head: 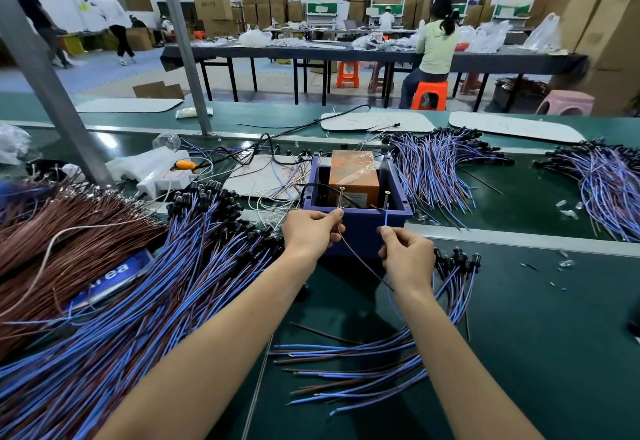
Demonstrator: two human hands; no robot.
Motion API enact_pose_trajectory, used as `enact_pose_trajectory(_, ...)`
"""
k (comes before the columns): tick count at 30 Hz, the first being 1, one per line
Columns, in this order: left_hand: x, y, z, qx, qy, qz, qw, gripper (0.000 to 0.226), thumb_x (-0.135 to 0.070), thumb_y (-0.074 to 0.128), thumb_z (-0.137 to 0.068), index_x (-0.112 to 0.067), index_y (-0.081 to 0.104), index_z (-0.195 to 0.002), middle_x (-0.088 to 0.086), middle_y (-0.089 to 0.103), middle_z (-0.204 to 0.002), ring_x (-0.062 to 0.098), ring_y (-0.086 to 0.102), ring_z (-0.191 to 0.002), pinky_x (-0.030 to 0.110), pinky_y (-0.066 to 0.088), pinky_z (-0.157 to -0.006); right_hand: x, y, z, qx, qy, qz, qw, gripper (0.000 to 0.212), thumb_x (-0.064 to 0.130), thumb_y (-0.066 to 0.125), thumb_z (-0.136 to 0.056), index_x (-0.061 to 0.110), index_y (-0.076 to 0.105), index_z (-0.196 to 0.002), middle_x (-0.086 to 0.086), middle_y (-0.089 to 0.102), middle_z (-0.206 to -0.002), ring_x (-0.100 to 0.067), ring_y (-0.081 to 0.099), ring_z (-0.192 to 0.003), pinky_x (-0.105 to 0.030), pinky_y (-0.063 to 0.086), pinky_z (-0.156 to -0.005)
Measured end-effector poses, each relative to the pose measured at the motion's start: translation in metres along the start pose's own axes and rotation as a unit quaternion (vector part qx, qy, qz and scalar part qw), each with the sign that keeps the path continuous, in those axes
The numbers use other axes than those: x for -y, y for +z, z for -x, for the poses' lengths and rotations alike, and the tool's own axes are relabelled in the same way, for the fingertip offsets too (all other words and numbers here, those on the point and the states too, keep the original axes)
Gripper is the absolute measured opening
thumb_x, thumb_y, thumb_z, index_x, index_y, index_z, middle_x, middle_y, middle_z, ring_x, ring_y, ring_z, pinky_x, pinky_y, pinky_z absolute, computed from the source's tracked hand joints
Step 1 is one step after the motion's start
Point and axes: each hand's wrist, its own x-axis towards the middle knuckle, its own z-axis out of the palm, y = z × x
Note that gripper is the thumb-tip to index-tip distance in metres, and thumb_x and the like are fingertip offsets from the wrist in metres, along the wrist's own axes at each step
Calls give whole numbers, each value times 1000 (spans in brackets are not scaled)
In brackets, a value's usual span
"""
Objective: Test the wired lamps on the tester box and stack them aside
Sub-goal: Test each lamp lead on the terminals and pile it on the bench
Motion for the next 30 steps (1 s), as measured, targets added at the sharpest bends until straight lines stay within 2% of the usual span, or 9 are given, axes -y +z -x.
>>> enact_pose_trajectory(5,-1,0,1,19,-12,34,999,23,-19,67,-88,-8,69,-68,3,68,-63,5,57,-44,20,49,-52,-1,0,1,4,-6,-2,1000,24,19,62,-90,28,68,-69,4,56,-48,-12,48,-49,-32,43,-60)
enact_pose_trajectory(11,-4,-3,3,48,-36,58,997,18,-9,61,-90,-8,67,-73,3,67,-66,3,58,-45,16,51,-53,-2,0,-1,2,-7,-8,1000,26,17,64,-88,27,68,-64,5,54,-45,-14,47,-49,-33,41,-63)
enact_pose_trajectory(20,-6,-6,5,59,-22,34,997,14,-13,63,-90,-7,70,-79,2,66,-66,2,52,-42,14,48,-51,-5,1,0,5,-10,-11,1000,25,18,63,-89,29,69,-66,8,53,-40,-11,46,-47,-32,41,-59)
enact_pose_trajectory(27,-7,-3,6,51,-16,33,998,14,-14,64,-90,-3,71,-85,3,67,-69,2,55,-44,16,50,-54,-8,1,-2,10,-7,-14,1000,20,18,62,-89,22,74,-74,9,53,-41,-8,45,-45,-29,39,-55)
enact_pose_trajectory(30,-7,-4,7,59,-16,26,998,14,-14,63,-91,-3,70,-87,3,67,-70,2,54,-44,16,50,-54,-10,0,-4,4,-3,-13,1000,23,18,62,-89,26,71,-69,9,53,-41,-8,44,-45,-30,38,-55)
